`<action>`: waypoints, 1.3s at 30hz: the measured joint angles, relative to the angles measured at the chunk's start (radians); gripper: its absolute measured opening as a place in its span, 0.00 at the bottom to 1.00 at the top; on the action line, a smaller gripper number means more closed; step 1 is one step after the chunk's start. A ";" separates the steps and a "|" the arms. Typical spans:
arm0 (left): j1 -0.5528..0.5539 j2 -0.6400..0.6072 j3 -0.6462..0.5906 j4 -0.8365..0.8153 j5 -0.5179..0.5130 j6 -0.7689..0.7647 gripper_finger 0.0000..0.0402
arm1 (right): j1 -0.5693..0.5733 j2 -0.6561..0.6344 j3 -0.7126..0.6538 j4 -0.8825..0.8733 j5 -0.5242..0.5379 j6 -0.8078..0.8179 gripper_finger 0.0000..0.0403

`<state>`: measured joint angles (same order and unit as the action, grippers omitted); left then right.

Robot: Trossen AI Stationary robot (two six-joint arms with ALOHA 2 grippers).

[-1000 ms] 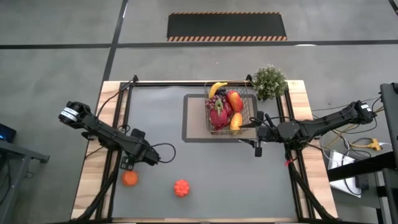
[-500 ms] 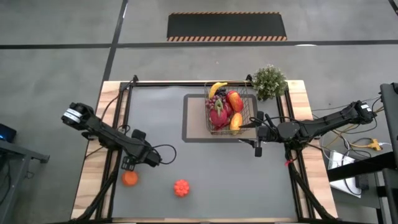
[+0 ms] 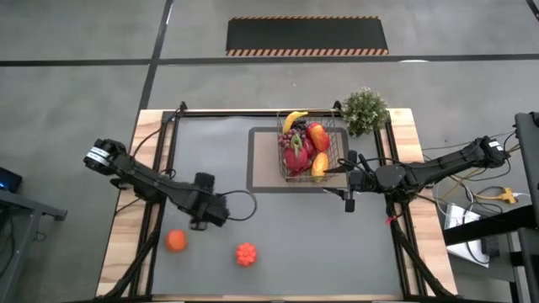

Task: Build produce basket
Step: Put the lime into the wire basket

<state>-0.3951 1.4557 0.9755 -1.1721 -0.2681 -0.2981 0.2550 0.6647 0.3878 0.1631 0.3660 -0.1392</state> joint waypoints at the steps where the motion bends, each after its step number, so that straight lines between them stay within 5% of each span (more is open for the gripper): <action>1: 0.009 -0.003 0.022 0.031 -0.027 -0.004 0.60 | 0.000 0.000 0.000 0.003 0.000 -0.001 0.58; 10: 0.076 -0.082 0.069 0.590 -0.169 0.111 0.60 | 0.000 0.021 -0.003 0.031 0.000 -0.025 0.58; 19: 0.128 -0.097 -0.059 1.210 -0.160 0.225 0.60 | 0.000 0.182 -0.044 0.369 -0.011 -0.145 0.58; 26: 0.171 -0.091 -0.123 1.409 -0.160 0.147 0.60 | 0.000 0.311 0.028 0.474 -0.008 -0.096 0.60; 39: 0.202 -0.092 -0.127 1.465 -0.160 0.162 0.60 | -0.001 0.495 0.225 0.447 0.001 -0.099 0.78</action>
<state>-0.1933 1.3632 0.8482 0.2926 -0.4282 -0.1358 0.2545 1.1600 0.6126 0.6102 0.3667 -0.2385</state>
